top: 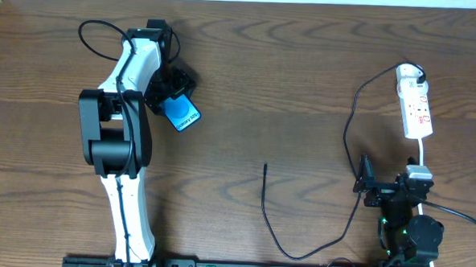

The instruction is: Plug charger to phone and switch on socket

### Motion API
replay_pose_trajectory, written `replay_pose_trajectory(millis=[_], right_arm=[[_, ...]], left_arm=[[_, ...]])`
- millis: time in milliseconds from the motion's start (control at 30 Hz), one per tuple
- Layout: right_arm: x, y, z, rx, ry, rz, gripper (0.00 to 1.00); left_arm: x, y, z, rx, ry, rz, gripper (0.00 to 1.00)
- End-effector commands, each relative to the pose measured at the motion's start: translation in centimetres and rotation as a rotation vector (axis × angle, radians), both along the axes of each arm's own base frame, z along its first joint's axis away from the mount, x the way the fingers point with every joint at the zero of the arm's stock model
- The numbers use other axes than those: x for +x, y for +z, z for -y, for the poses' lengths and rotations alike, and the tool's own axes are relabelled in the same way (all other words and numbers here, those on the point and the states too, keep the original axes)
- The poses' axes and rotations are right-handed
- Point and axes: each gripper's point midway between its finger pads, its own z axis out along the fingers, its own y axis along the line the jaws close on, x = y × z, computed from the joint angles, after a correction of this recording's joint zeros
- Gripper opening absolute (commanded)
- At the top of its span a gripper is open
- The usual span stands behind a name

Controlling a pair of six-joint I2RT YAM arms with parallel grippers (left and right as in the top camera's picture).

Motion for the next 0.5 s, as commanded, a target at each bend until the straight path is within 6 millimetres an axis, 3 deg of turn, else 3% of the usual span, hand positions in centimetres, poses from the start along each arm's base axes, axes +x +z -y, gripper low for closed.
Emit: replay_pose_trajectory(millis=[0, 233, 467], right_arm=[[-0.01, -0.14, -0.01, 0.000, -0.002, -0.005, 0.99], [-0.01, -0.14, -0.01, 0.000, -0.002, -0.005, 0.99], [-0.01, -0.14, -0.01, 0.000, -0.002, -0.005, 0.99]], left_arm=[[-0.64, -0.76, -1.01, 0.050, -0.007, -0.021, 0.85], [-0.63, -0.76, -1.00, 0.050, -0.006, -0.021, 0.85], [-0.63, -0.77, -1.00, 0.050, -0.006, -0.021, 0.69]])
